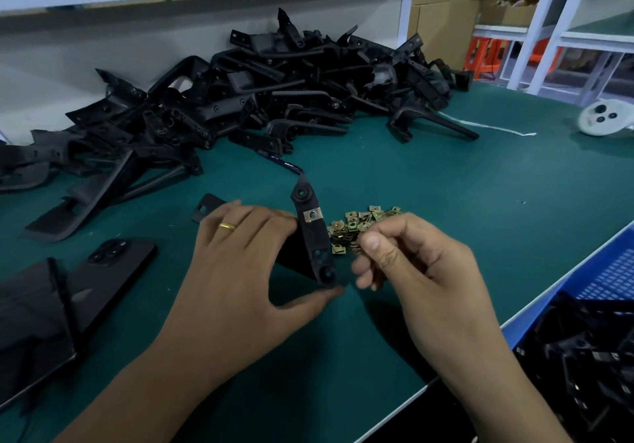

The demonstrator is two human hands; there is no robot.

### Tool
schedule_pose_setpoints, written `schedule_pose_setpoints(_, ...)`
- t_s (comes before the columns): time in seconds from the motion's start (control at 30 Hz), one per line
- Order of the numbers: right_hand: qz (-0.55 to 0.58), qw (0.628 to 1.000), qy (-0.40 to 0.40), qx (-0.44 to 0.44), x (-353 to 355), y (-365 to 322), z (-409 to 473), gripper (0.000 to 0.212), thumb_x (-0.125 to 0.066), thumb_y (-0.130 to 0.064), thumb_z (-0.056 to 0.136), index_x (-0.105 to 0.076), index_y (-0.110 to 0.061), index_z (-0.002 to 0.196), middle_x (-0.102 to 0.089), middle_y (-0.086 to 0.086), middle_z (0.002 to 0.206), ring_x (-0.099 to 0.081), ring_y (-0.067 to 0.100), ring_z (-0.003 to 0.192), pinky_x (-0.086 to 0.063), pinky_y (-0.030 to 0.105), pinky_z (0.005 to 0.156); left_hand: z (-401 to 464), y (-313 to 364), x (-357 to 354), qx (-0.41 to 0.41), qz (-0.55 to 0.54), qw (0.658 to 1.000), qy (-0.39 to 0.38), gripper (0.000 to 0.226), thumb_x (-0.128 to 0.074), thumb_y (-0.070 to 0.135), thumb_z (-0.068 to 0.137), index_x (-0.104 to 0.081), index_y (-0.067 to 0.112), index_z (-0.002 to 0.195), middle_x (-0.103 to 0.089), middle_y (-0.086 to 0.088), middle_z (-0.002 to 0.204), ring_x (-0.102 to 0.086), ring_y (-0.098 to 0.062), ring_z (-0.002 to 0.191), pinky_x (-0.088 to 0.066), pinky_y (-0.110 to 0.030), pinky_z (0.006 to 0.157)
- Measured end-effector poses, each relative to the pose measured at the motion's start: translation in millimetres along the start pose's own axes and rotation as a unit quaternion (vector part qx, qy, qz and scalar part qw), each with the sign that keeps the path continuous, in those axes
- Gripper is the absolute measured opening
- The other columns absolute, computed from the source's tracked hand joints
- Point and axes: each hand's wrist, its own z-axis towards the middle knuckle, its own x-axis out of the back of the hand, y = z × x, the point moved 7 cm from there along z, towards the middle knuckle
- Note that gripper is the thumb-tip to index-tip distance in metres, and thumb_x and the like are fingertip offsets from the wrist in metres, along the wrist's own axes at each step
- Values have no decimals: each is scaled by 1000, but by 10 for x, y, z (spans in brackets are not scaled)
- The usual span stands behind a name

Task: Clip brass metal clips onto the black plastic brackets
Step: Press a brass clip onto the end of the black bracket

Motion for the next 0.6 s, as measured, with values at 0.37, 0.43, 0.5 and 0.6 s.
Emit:
schedule_pose_setpoints(0.37,-118,993,-19,5,-89,50,-26,25,-65,-39,98,-65,-25,77,-65,-4,68,-57,20,62,-49,36,61,12,77,-46,-20,14,999,-27,61,-61,71,83,-65,17,114,-64,8,117,-59,-19,111,-34,-47,115)
schedule_pose_setpoints(0.43,-121,993,-11,5,-86,51,-29,24,-63,-42,96,-65,-25,80,-65,-4,69,-58,21,65,-50,40,63,13,82,-46,-19,14,999,-27,61,-61,70,83,-66,18,114,-64,9,116,-59,-19,111,-34,-46,115)
schedule_pose_setpoints(0.5,-111,994,5,0,-52,57,-23,23,-63,-42,95,-65,-25,80,-65,-5,69,-58,21,66,-50,41,65,12,73,-36,-15,13,1000,-22,61,-63,70,82,-66,18,113,-64,9,116,-59,-19,110,-34,-46,114)
schedule_pose_setpoints(0.6,-120,993,4,-1,-48,56,-23,23,-62,-42,96,-64,-26,78,-65,-5,69,-58,20,65,-49,39,65,8,62,-32,-12,17,1000,-23,61,-64,70,82,-66,17,113,-65,8,115,-59,-20,110,-34,-45,114)
